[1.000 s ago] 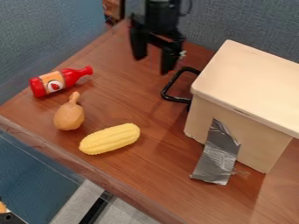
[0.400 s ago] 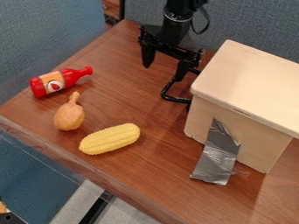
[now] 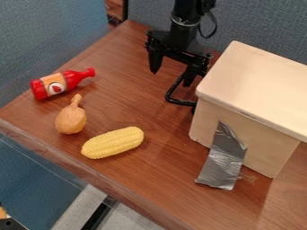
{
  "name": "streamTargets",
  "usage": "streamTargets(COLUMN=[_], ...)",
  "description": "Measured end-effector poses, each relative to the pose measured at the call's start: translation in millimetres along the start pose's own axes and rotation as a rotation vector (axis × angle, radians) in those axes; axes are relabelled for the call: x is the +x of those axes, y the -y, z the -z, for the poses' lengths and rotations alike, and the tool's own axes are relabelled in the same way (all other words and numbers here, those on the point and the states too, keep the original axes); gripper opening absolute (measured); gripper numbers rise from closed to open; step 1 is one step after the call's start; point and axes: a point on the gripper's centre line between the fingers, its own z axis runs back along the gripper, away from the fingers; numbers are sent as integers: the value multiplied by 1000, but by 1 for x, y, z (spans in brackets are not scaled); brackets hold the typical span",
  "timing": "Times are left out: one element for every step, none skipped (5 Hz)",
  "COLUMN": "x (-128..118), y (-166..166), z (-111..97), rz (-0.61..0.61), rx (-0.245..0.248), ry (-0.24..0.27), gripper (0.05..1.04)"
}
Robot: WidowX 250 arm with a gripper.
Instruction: Open the drawer
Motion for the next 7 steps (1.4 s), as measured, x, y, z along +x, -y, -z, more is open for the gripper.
streamTargets(x=[7, 8, 11, 8, 6, 5, 3], y=[4, 3, 4, 3, 2, 3, 4], z=[6, 13, 16, 23, 31, 33, 39], rz=[16, 17, 22, 19, 16, 16, 11], rx=[-22, -26, -27, -25, -29, -34, -35], ry=[-9, -18, -20, -42, -57, -66, -77], gripper=[1001, 1001, 1001, 1001, 1001, 1001, 947])
